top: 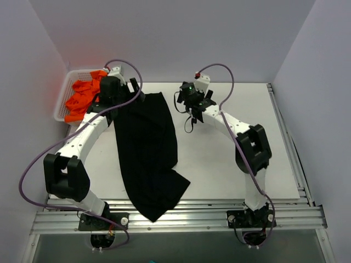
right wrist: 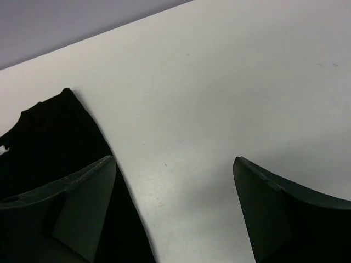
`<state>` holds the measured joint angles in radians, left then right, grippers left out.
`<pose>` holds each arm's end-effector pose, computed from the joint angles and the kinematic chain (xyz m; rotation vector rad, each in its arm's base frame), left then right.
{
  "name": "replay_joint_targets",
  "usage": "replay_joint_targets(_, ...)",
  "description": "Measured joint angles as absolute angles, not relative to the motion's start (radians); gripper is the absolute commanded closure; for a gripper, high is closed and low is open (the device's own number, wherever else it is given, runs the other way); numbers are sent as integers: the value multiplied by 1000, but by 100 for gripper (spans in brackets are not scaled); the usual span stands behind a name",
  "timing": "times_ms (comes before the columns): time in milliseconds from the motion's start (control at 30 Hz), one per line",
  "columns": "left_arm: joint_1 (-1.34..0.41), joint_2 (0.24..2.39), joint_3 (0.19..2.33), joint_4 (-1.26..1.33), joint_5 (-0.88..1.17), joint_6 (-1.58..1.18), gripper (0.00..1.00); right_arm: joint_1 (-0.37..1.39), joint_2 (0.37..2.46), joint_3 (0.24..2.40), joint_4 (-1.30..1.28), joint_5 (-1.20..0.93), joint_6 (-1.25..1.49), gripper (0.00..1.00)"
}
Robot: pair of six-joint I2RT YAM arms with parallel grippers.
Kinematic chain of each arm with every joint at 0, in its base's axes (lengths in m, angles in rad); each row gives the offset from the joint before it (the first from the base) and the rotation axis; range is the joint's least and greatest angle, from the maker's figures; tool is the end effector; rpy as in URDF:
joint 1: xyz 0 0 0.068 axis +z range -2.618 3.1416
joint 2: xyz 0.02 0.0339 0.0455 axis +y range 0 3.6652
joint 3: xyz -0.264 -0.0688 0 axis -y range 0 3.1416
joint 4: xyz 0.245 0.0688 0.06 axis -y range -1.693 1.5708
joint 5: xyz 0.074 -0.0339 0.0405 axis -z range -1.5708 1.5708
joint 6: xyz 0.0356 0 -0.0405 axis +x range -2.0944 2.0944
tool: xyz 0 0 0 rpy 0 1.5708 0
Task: Fold and stack the t-shirts
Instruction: Fold the tshirt
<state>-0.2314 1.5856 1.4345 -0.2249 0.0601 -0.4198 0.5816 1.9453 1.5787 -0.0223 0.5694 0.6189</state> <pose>0.3665 -0.0885 0.3597 -0.1457 1.9724 -0.4866 0.3974 0.2383 0.2880 0.4016 1.8612 0.2569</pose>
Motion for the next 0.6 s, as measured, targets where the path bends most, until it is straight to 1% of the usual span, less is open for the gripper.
replay_joint_targets(100, -234, 1608, 1308, -228, 52, -429, 6, 558, 2115, 1733, 10, 455, 539, 17)
replay_joint_targets(167, -234, 1623, 1271, -233, 51, -432, 6, 557, 2207, 1815, 18, 394, 495, 17)
replay_joint_targets(333, -234, 1628, 1251, -214, 41, -432, 6, 550, 2366, 1985, 17, 280, 448, 18)
replay_joint_targets(600, -234, 1628, 1220, -166, 29, -434, 6, 525, 2552, 2200, 29, 104, 470, 18)
